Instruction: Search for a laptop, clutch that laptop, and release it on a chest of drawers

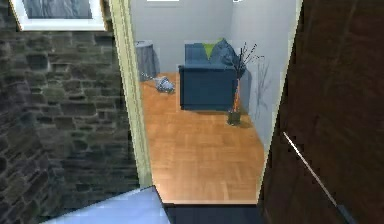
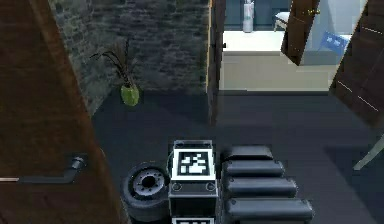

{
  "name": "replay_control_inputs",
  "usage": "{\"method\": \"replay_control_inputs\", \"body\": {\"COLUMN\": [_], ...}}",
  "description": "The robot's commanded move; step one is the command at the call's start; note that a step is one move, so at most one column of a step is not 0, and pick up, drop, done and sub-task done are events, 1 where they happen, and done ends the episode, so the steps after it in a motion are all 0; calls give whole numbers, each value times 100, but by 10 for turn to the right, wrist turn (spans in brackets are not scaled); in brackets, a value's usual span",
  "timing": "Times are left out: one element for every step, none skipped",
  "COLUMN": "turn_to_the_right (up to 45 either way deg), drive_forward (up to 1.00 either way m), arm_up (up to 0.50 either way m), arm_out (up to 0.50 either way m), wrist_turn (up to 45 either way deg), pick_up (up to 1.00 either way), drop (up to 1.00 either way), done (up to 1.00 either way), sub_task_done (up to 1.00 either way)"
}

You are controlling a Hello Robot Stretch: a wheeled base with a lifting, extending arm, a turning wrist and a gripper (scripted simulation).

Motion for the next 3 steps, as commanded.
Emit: {"method": "replay_control_inputs", "body": {"turn_to_the_right": [0, 0, 120], "drive_forward": [15, 65, 0], "arm_up": [0, 0, 0], "arm_out": [0, 0, 0], "wrist_turn": [0, 0, 0], "pick_up": [0, 0, 0], "drop": [0, 0, 0], "done": [0, 0, 0], "sub_task_done": [0, 0, 0]}}
